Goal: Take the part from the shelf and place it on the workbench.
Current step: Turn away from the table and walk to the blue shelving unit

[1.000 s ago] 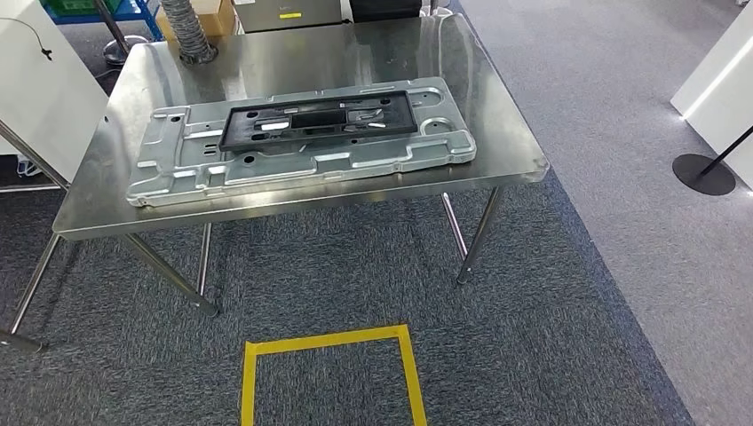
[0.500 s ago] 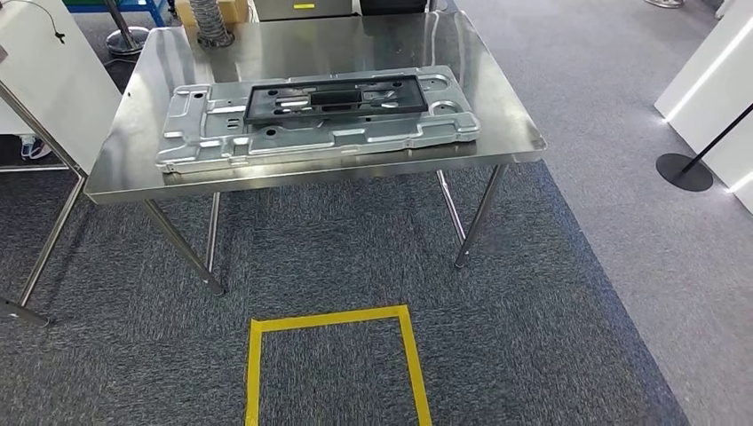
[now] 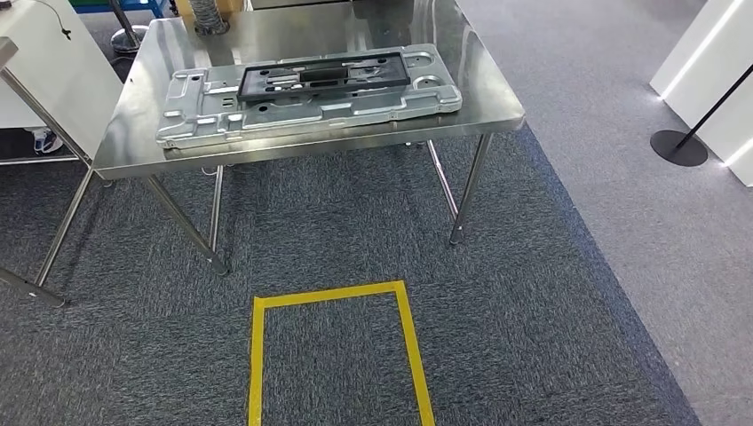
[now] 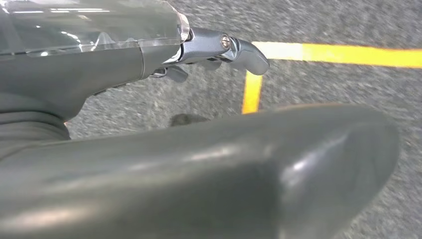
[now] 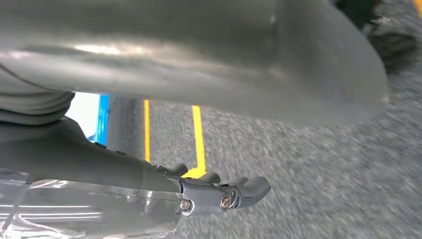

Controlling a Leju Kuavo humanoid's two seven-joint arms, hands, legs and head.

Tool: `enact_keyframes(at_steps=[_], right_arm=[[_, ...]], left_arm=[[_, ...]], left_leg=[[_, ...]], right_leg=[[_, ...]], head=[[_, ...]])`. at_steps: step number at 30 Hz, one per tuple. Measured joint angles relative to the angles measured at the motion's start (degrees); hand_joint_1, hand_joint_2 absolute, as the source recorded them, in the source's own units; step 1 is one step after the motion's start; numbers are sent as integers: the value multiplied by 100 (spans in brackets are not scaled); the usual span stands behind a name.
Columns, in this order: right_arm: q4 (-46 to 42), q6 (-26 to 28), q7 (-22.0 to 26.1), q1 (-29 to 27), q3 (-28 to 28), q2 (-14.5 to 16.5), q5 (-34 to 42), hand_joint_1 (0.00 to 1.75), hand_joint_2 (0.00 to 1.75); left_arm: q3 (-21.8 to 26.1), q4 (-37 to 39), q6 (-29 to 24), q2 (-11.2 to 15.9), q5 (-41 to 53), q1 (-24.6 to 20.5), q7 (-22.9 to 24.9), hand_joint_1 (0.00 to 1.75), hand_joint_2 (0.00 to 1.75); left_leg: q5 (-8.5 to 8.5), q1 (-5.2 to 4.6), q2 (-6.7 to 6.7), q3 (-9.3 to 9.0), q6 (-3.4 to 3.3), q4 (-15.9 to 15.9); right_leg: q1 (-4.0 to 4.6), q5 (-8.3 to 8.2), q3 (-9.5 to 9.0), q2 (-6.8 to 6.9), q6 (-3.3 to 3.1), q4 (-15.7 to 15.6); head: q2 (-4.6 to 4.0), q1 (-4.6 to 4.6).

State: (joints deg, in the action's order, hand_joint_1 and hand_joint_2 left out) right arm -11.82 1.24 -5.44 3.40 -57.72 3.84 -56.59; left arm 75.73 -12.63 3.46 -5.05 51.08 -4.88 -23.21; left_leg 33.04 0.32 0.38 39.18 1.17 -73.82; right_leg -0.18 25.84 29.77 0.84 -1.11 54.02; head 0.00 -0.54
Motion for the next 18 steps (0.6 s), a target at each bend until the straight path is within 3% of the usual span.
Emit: enact_keyframes(at_steps=[1,3,5,6,8,9,10,11,13,14,15,16,18], right_arm=[[1,-1,1,-1,-2,5,0,0,0],[2,-2,7,2,-4,18,2,0,0],[2,-4,27,6,-5,25,4,0,0],[2,-6,42,9,-6,26,4,0,0],[2,-5,70,6,-9,27,4,0,0],[2,-4,78,2,-13,27,4,0,0],[2,-2,82,-2,-19,27,4,0,0],[2,0,82,-6,-26,27,4,0,0],[3,1,86,-9,-39,28,3,0,0],[4,0,97,-11,-42,29,1,0,0],[6,-1,116,-12,-44,31,-3,0,0],[7,-6,154,-12,-45,31,-9,0,0],[7,-37,293,-7,-46,26,-20,0,0]], left_arm=[[0,0,-1,3,0,-1,0,0,0],[0,0,-1,10,0,-11,0,0,0],[0,0,1,14,2,-28,1,0,0],[0,0,2,14,4,-34,2,0,0],[0,0,4,14,16,-29,7,0,0],[-1,0,4,13,26,-28,10,0,0],[-1,0,4,13,34,-27,13,0,0],[-2,0,4,14,43,-28,14,0,0],[-1,0,1,16,46,-29,15,0,0],[-1,0,-1,18,47,-28,15,0,0],[0,0,-3,19,48,-27,15,0,0],[-1,0,-3,20,50,-27,15,0,0],[-2,0,-3,20,52,-29,14,0,0]], left_leg=[[-140,8,0,-150,8,49],[-380,20,-3,-753,-6,728],[-299,5,-15,-1350,-66,1583],[-221,-6,-21,-1486,-107,1820],[-236,-22,-17,-1455,-201,1898],[-291,-19,-3,-1411,-252,1904],[-354,-16,10,-1355,-306,1912],[-426,-12,22,-1285,-352,1922],[-555,-26,33,-1114,-397,1913],[-618,-36,34,-1019,-400,1900],[-679,-45,35,-921,-396,1880],[-729,-52,35,-826,-389,1858],[-816,-62,31,-661,-366,1808]], right_leg=[[-5,-53,105,-1,14,37],[-14,-139,295,-4,56,134],[-7,-204,410,-7,115,228],[-5,-243,437,-6,150,253],[-9,-329,471,-6,226,255],[-20,-301,504,-16,262,284],[-28,-170,560,-29,295,386],[-35,60,645,-43,325,601],[-50,652,877,-59,365,1355],[-55,829,959,-61,380,1727],[-58,874,970,-61,387,1967],[-59,784,870,-61,382,1987],[-50,486,357,-61,333,1409]], head=[[0,-1],[0,-4],[0,2],[0,2],[0,2],[0,-2],[0,4],[0,12],[0,26],[0,28],[0,28],[0,29],[0,30]])
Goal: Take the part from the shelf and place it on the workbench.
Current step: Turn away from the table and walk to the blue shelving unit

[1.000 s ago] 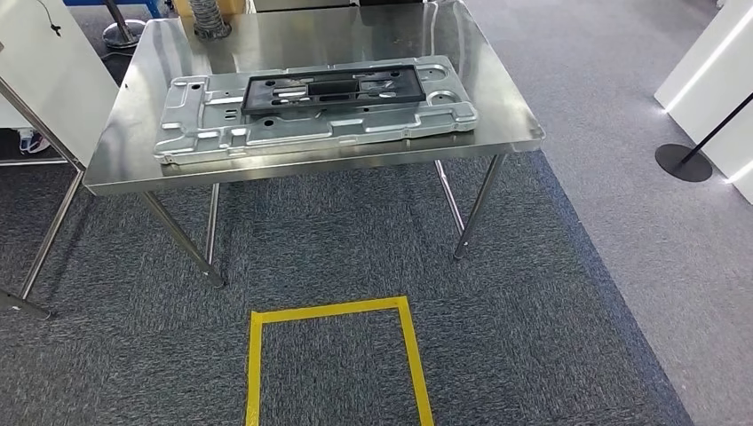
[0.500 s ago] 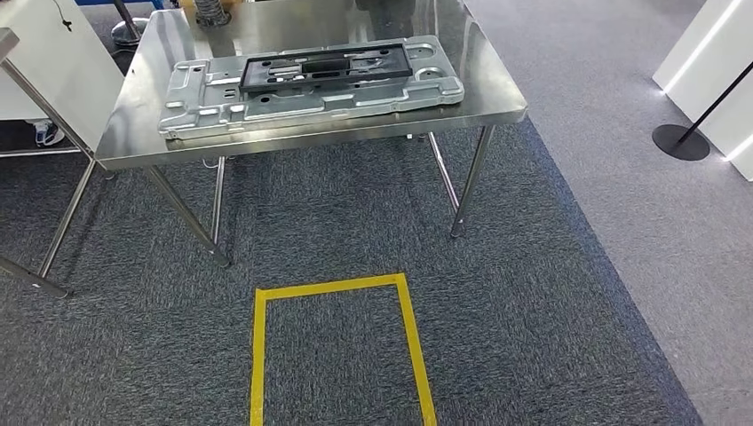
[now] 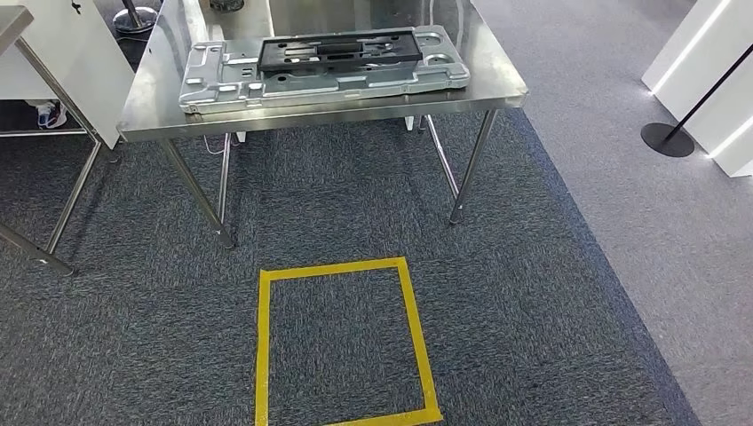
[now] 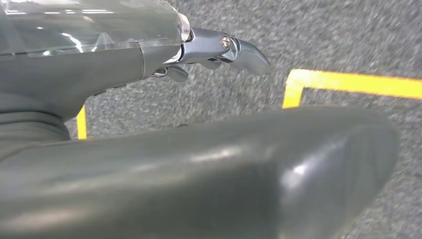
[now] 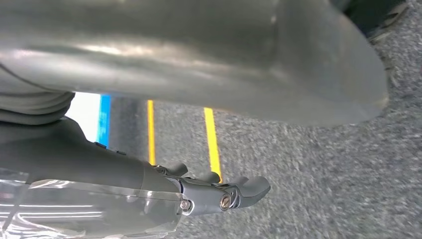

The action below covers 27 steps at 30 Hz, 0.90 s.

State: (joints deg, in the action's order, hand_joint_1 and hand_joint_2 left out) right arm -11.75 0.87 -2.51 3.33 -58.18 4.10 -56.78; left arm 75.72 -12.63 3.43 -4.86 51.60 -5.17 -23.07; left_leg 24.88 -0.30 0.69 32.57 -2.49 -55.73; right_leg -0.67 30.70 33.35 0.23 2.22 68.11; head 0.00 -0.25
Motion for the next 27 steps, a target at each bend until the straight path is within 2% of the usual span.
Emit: enact_keyframes(at_steps=[1,2,3,4,5,6,7,8,10,11,12,13,14,15,17,18,19,21,22,25,27], right_arm=[[-1,-31,80,8,-1,-7,-1,0,0],[-2,-70,148,18,-5,-14,7,0,44],[-2,-112,192,28,-12,-19,20,0,87],[-3,-150,217,33,-25,-23,37,0,131],[-3,-177,227,32,-41,-23,51,0,175],[-1,-195,226,26,-59,-20,62,0,175],[2,-205,220,21,-76,-18,70,0,175],[4,-211,213,16,-89,-16,74,0,175],[6,-208,206,11,-101,-16,80,0,175],[6,-203,205,7,-104,-16,80,0,175],[6,-198,205,3,-108,-16,79,0,175],[6,-196,205,-2,-111,-16,78,0,175],[6,-194,205,-5,-116,-16,78,0,175],[6,-193,205,-7,-121,-16,77,0,175],[7,-191,204,-5,-131,-15,77,0,175],[7,-189,196,-2,-135,-14,73,0,175],[7,-184,177,0,-139,-16,69,0,131],[7,-179,128,3,-150,-21,62,0,44],[6,-181,115,3,-156,-24,65,0,44],[7,-228,150,3,-186,-25,75,0,175],[8,-266,189,3,-209,-25,71,0,175]], left_arm=[[-1,0,-3,-3,1,-1,0,0,0],[-1,0,-7,-7,1,-3,3,0,0],[0,0,-14,-10,1,-6,11,0,0],[0,0,-21,-13,-1,-8,26,0,0],[1,0,-28,-12,-2,-9,48,0,0],[2,0,-35,-8,-2,-8,73,0,0],[2,0,-41,-5,-2,-6,100,0,0],[2,0,-46,-2,-2,-3,126,0,0],[2,0,-50,1,-2,6,167,0,0],[2,0,-50,1,-2,12,180,0,0],[2,0,-50,1,-2,17,187,0,0],[3,0,-50,2,-2,20,191,0,0],[3,0,-50,4,-2,21,191,0,0],[4,0,-50,6,-2,21,191,0,0],[4,0,-50,9,-2,17,192,0,0],[4,0,-50,9,-2,16,194,0,44],[4,0,-50,8,-3,17,202,0,87],[4,0,-55,6,-10,20,230,0,175],[4,0,-64,6,-15,20,246,0,175],[7,0,-109,8,-36,9,266,0,175],[7,0,-138,9,-44,2,278,0,175]], left_leg=[[-35,-12,-2,66,17,-27],[-74,-21,0,116,40,-51],[-114,-26,5,150,67,-69],[-152,-28,9,173,98,-77],[-191,-26,13,184,130,-78],[-204,-19,7,197,161,-89],[-136,-12,-3,236,191,-164],[16,-2,-12,314,222,-350],[495,35,-23,590,280,-1078],[684,54,-23,721,304,-1471],[772,67,-23,784,322,-1732],[746,77,-23,745,334,-1780],[624,85,-22,594,337,-1595],[447,92,-22,342,331,-1208],[241,85,-25,-123,289,-433],[219,75,-27,-250,261,-193],[246,73,-31,-282,240,-106],[250,69,-36,-269,220,-69],[249,68,-38,-261,217,-72],[252,39,-35,-243,175,-92],[248,24,-33,-236,150,-96]], right_leg=[[20,-60,-360,1,-40,-483],[37,-45,-653,4,-81,-916],[58,2,-847,7,-118,-1225],[77,42,-931,9,-150,-1385],[74,34,-918,10,-183,-1427],[65,-4,-895,21,-217,-1434],[52,-44,-871,31,-259,-1443],[37,-86,-842,43,-297,-1455],[38,-148,-762,57,-344,-1449],[42,-171,-722,60,-346,-1438],[45,-190,-686,58,-342,-1423],[45,-203,-657,56,-335,-1406],[44,-209,-637,54,-326,-1386],[41,-207,-622,52,-313,-1361],[45,-195,-588,50,-272,-1311],[51,-191,-570,49,-242,-1288],[65,-183,-551,48,-225,-1265],[77,-180,-530,45,-231,-1241],[77,-180,-523,45,-242,-1237],[53,-202,-511,43,-223,-1242],[39,-213,-504,42,-204,-1244]], head=[[0,1],[0,-3],[0,-3],[1,2],[1,6],[1,15],[1,8],[1,-7],[0,-37],[0,-42],[0,-41],[0,-42],[0,-43],[0,-42],[0,-41],[0,-40],[0,-38],[0,-32],[0,-30],[0,-29],[0,-28]])
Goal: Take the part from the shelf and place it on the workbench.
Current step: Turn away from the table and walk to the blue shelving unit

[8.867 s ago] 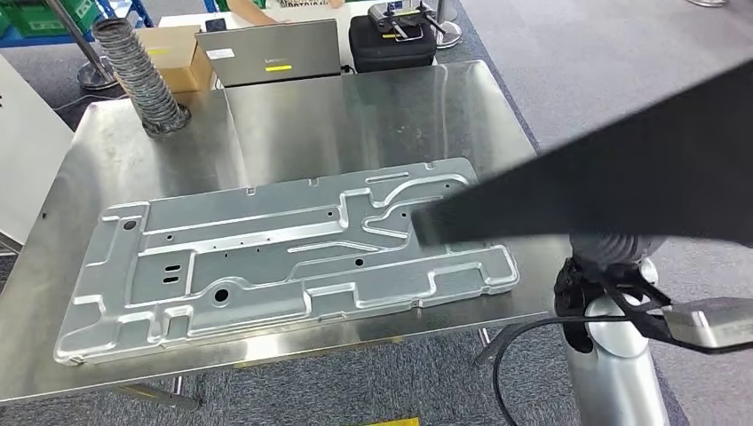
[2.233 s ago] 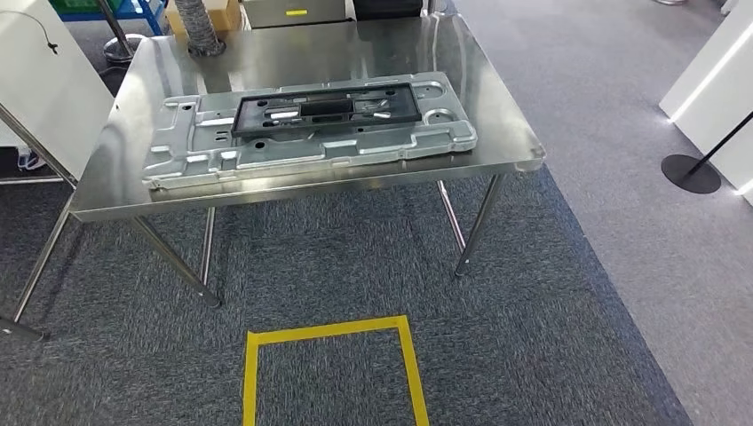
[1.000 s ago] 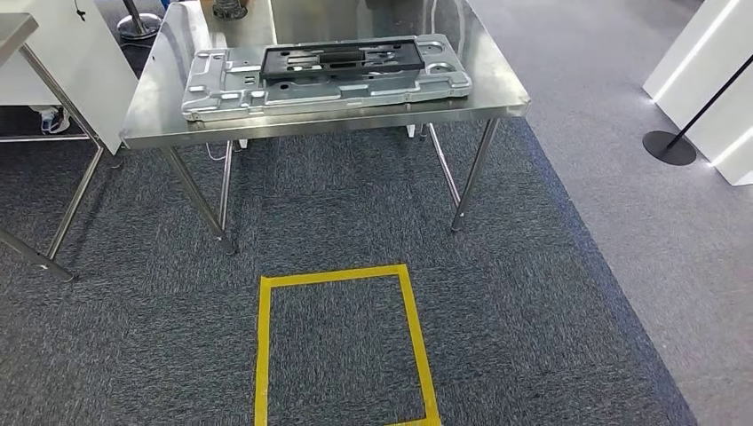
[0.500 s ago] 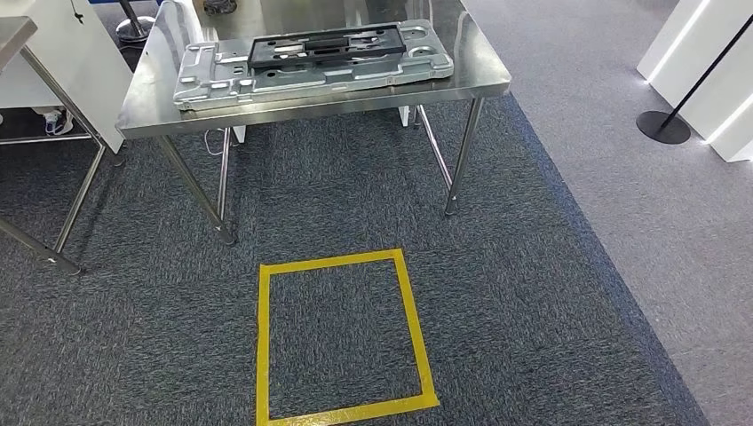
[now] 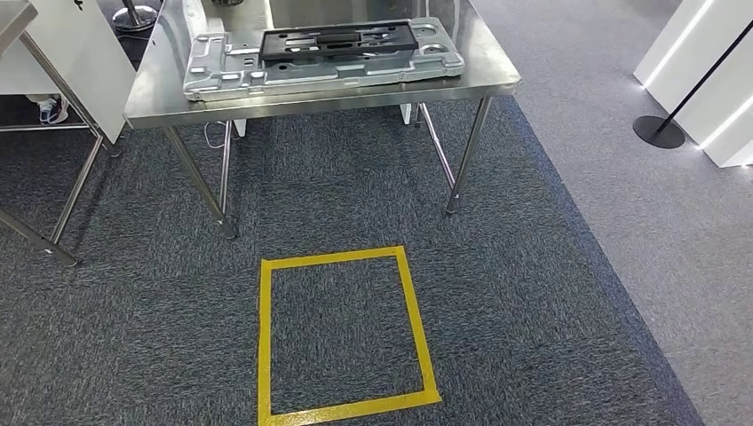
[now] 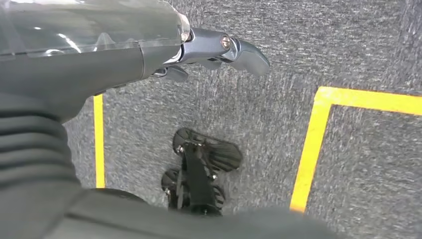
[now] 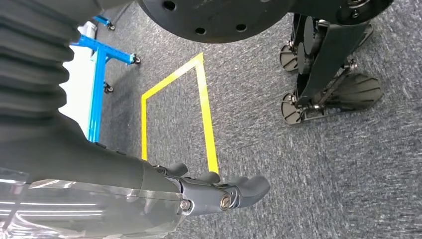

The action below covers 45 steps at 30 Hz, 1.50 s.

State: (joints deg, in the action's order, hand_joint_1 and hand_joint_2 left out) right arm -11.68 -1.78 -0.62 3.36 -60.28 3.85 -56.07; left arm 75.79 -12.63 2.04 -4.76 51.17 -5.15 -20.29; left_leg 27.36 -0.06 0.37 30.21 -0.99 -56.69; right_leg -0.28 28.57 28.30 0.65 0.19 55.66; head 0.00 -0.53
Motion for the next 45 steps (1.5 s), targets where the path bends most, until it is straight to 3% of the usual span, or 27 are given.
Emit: enact_keyframes(at_steps=[8,12,45], right_arm=[[-4,-14,39,-19,58,-6,76,0,175],[-31,-10,40,-80,366,-38,418,0,0],[-633,104,40,-722,3866,-235,3740,0,0]], left_arm=[[-123,0,-49,10,-85,21,87,0,175],[-536,-2,-61,50,-395,97,210,0,0],[-4911,-534,-155,292,-3421,883,1360,0,0]], left_leg=[[-18,-14,2,27,-44,-19],[-26,-12,3,27,-39,-19],[-38,-6,3,40,-20,-19]], right_leg=[[-11,-36,24,0,93,-6],[-9,-39,31,1,99,2],[-5,-39,57,0,97,26]], head=[[0,-2],[0,-3],[0,-3]])
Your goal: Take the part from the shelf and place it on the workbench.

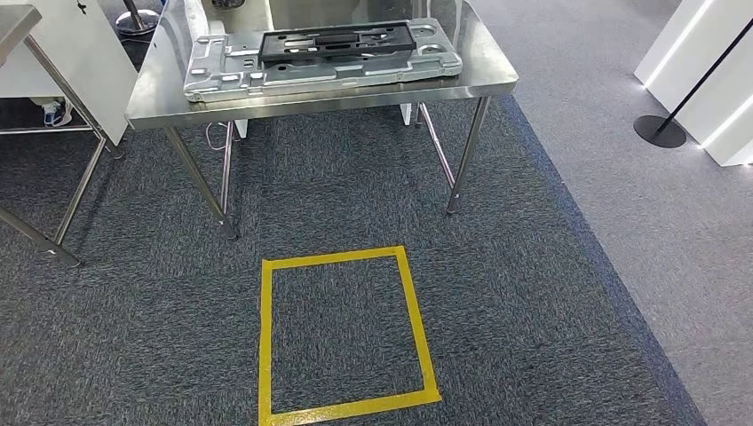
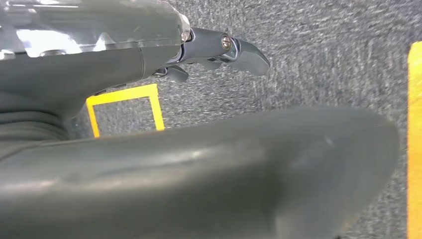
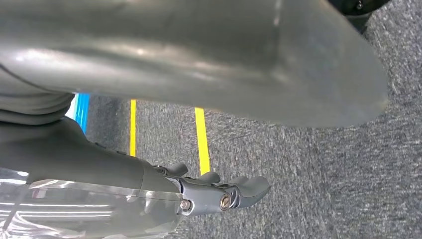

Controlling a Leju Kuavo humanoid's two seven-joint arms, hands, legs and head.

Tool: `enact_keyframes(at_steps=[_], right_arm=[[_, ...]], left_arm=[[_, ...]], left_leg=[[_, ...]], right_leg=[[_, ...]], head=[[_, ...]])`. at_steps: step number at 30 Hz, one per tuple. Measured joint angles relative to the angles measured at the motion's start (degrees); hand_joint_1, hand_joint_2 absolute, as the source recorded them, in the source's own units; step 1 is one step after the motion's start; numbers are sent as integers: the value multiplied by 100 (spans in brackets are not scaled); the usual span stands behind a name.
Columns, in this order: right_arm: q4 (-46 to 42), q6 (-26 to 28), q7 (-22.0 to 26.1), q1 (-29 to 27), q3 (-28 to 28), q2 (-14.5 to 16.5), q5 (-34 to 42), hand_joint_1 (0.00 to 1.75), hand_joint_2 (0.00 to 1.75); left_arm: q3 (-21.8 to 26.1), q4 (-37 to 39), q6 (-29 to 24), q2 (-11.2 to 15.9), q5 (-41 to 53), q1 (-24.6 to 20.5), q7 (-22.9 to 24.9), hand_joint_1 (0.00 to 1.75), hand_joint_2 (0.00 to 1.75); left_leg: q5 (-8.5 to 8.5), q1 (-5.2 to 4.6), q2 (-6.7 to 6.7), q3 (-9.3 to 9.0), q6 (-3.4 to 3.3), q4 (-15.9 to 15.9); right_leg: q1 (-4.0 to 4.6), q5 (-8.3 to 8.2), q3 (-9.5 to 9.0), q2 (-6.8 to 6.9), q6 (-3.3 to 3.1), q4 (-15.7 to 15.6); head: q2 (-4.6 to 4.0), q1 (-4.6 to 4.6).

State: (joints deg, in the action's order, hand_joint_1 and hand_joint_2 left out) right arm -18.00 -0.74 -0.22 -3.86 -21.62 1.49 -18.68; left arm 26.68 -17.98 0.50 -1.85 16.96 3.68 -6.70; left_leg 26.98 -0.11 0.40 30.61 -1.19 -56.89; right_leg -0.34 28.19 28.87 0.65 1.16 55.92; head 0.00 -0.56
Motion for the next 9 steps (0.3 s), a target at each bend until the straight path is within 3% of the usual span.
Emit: enact_keyframes(at_steps=[9], right_arm=[[-160,17,0,-169,907,-41,838,0,0]], left_arm=[[-1128,-156,-21,43,-764,202,295,0,0]], left_leg=[[0,0,0,0,0,0]], right_leg=[[0,0,1,0,0,0]], head=[[0,0]])
